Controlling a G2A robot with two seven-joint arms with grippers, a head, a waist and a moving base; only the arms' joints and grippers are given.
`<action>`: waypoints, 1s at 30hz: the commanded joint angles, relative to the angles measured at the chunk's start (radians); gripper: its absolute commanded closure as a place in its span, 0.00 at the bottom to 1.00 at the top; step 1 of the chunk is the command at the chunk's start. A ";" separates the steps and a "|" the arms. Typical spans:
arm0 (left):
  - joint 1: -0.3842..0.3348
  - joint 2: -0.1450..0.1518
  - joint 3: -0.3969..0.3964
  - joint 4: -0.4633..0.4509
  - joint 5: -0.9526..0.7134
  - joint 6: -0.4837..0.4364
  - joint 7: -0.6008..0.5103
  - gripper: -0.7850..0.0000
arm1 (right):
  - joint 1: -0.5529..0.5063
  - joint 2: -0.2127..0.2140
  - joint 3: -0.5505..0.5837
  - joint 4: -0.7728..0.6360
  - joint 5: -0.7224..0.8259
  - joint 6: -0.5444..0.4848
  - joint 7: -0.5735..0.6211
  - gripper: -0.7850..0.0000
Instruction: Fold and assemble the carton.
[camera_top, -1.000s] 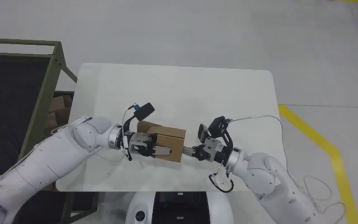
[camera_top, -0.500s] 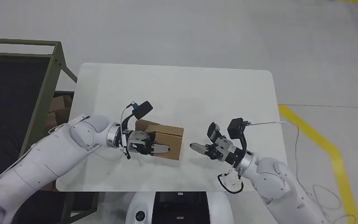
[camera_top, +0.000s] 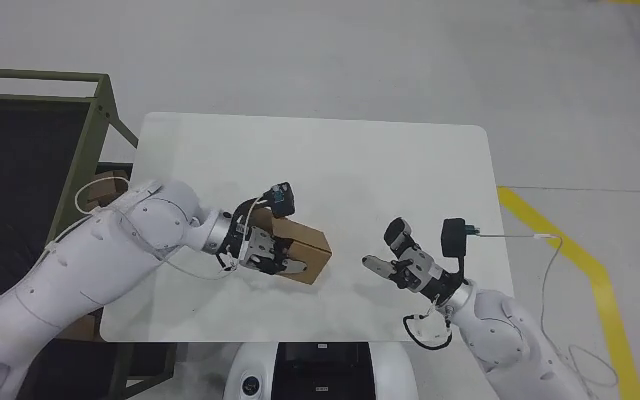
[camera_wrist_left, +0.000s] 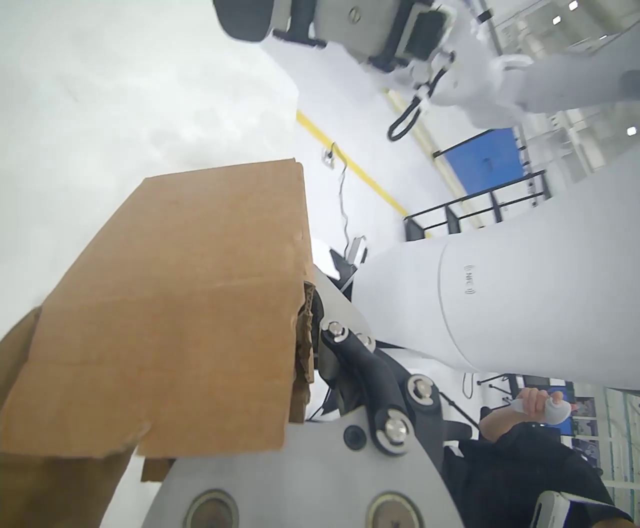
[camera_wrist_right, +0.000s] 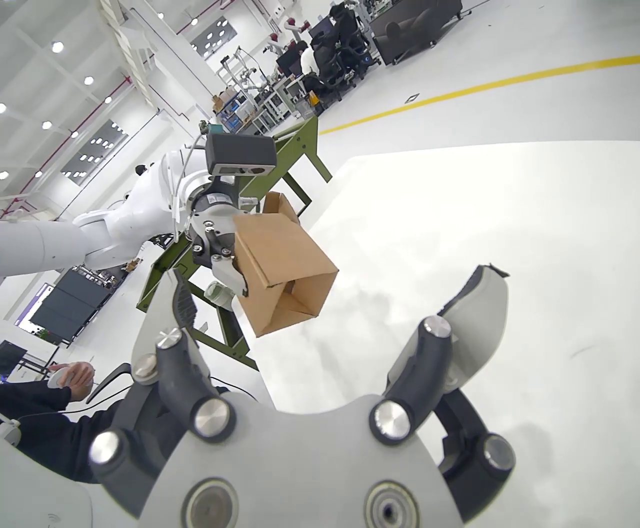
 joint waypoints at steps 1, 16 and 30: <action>-0.018 -0.009 0.009 -0.030 0.051 0.029 -0.027 1.00 | -0.002 0.000 0.001 0.002 0.013 -0.001 0.007 0.00; -0.038 -0.020 0.014 -0.032 0.072 0.077 -0.027 1.00 | -0.002 0.000 0.001 0.002 0.013 -0.001 0.007 0.00; -0.123 -0.053 0.088 -0.222 0.485 0.213 -0.337 1.00 | -0.016 -0.001 0.009 0.002 0.024 -0.017 -0.014 0.00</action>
